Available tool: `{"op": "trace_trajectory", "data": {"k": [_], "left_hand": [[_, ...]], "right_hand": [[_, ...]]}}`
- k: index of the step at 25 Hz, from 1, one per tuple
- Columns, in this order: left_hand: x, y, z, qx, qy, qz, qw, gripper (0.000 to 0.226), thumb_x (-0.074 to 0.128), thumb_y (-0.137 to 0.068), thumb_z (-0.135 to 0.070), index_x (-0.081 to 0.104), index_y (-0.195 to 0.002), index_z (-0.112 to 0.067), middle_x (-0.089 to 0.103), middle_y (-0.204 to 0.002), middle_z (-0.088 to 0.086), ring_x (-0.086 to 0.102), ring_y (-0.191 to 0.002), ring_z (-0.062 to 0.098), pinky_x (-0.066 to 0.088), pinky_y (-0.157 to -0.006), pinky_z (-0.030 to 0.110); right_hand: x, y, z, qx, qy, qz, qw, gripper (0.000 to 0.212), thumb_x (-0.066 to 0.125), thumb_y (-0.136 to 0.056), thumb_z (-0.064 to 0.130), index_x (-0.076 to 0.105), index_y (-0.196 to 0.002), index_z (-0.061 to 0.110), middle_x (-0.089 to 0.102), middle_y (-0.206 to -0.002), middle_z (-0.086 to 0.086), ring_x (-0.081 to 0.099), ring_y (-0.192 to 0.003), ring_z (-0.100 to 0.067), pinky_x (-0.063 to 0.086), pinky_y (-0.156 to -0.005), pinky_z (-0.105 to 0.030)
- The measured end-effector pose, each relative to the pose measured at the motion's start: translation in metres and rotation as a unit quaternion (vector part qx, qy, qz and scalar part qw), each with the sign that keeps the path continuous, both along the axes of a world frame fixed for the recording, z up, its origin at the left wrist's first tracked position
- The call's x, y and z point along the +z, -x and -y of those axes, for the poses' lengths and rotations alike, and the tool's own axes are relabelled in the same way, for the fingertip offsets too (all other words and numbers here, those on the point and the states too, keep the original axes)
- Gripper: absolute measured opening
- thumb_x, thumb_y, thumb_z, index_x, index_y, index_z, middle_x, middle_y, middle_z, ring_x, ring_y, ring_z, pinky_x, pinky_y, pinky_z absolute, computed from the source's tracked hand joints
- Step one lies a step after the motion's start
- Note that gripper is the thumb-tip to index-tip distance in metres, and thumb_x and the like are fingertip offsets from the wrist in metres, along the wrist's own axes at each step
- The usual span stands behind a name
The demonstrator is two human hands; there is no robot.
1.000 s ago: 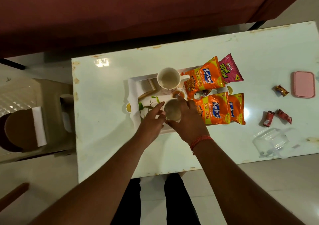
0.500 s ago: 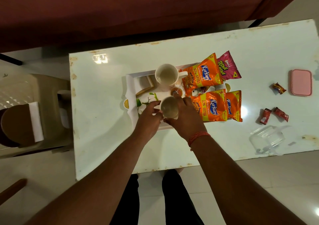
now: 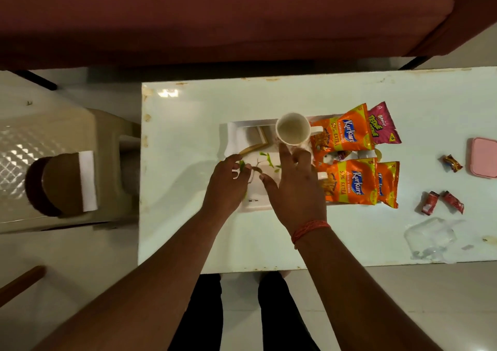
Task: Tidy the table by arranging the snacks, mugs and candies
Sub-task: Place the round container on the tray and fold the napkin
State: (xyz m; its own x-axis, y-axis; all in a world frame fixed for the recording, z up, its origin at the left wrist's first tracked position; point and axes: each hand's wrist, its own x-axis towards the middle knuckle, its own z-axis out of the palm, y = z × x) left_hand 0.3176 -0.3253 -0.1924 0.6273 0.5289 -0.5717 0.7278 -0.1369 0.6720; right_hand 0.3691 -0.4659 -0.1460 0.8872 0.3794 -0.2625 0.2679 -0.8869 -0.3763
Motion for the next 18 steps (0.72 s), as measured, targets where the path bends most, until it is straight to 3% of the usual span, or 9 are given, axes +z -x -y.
{"op": "trace_trajectory", "data": {"k": [3, 6, 9, 11, 13, 15, 18], "left_hand": [[0.012, 0.023, -0.057, 0.055, -0.010, 0.015, 0.998, 0.041, 0.053, -0.095, -0.049, 0.055, -0.132, -0.030, 0.060, -0.132, -0.002, 0.058, -0.115, 0.013, 0.045, -0.098, 0.030], [0.026, 0.062, -0.135, 0.088, -0.123, 0.061, 0.987, 0.044, 0.051, -0.096, -0.048, 0.057, -0.133, -0.025, 0.059, -0.136, -0.003, 0.053, -0.126, 0.014, 0.042, -0.109, 0.035], [0.042, 0.105, -0.212, 0.080, -0.280, 0.059, 0.955, 0.044, 0.042, -0.095, -0.046, 0.060, -0.127, -0.023, 0.065, -0.127, -0.003, 0.056, -0.120, 0.017, 0.044, -0.104, 0.035], [0.047, 0.143, -0.264, 0.133, -0.327, 0.055, 0.934, 0.041, 0.043, -0.091, -0.041, 0.062, -0.122, -0.024, 0.064, -0.121, -0.002, 0.056, -0.113, 0.017, 0.046, -0.097, 0.032], [0.045, 0.179, -0.304, 0.220, -0.270, 0.062, 0.935, 0.034, 0.047, -0.094, -0.035, 0.062, -0.123, -0.026, 0.061, -0.122, -0.003, 0.056, -0.113, 0.015, 0.048, -0.097, 0.033], [0.038, 0.209, -0.333, 0.270, -0.153, 0.032, 0.950, 0.031, 0.046, -0.100, -0.034, 0.060, -0.127, -0.027, 0.059, -0.128, -0.005, 0.056, -0.117, 0.015, 0.049, -0.100, 0.036], [0.025, 0.233, -0.351, 0.242, 0.004, 0.008, 0.970, 0.035, 0.039, -0.104, -0.037, 0.056, -0.132, -0.023, 0.060, -0.131, 0.002, 0.057, -0.121, 0.022, 0.046, -0.107, 0.046]], "right_hand": [[-0.005, 0.018, -0.059, 0.042, -0.037, -0.062, 0.996, 0.073, 0.053, -0.096, 0.049, 0.022, -0.157, 0.024, 0.030, -0.153, -0.009, 0.051, -0.127, -0.033, 0.050, -0.100, -0.045], [-0.012, 0.049, -0.134, 0.082, -0.071, -0.140, 0.984, 0.074, 0.050, -0.098, 0.048, 0.016, -0.158, 0.023, 0.020, -0.162, -0.009, 0.039, -0.140, -0.033, 0.042, -0.110, -0.045], [-0.018, 0.086, -0.207, 0.128, -0.086, -0.186, 0.970, 0.073, 0.049, -0.098, 0.049, 0.017, -0.158, 0.022, 0.018, -0.163, -0.007, 0.038, -0.142, -0.032, 0.041, -0.109, -0.042], [-0.020, 0.114, -0.263, 0.153, -0.108, -0.214, 0.959, 0.069, 0.052, -0.098, 0.047, 0.024, -0.155, 0.021, 0.026, -0.159, -0.006, 0.044, -0.137, -0.031, 0.043, -0.106, -0.040], [-0.021, 0.139, -0.315, 0.155, -0.135, -0.255, 0.945, 0.065, 0.057, -0.097, 0.040, 0.030, -0.152, 0.020, 0.033, -0.154, -0.006, 0.047, -0.135, -0.029, 0.044, -0.108, -0.040], [-0.024, 0.160, -0.358, 0.142, -0.149, -0.308, 0.929, 0.066, 0.059, -0.094, 0.028, 0.030, -0.152, 0.021, 0.033, -0.153, -0.006, 0.046, -0.135, -0.029, 0.043, -0.111, -0.043], [-0.037, 0.175, -0.387, 0.126, -0.150, -0.335, 0.921, 0.069, 0.057, -0.089, 0.009, 0.031, -0.152, 0.021, 0.035, -0.147, -0.007, 0.050, -0.127, -0.029, 0.045, -0.105, -0.038]]}}
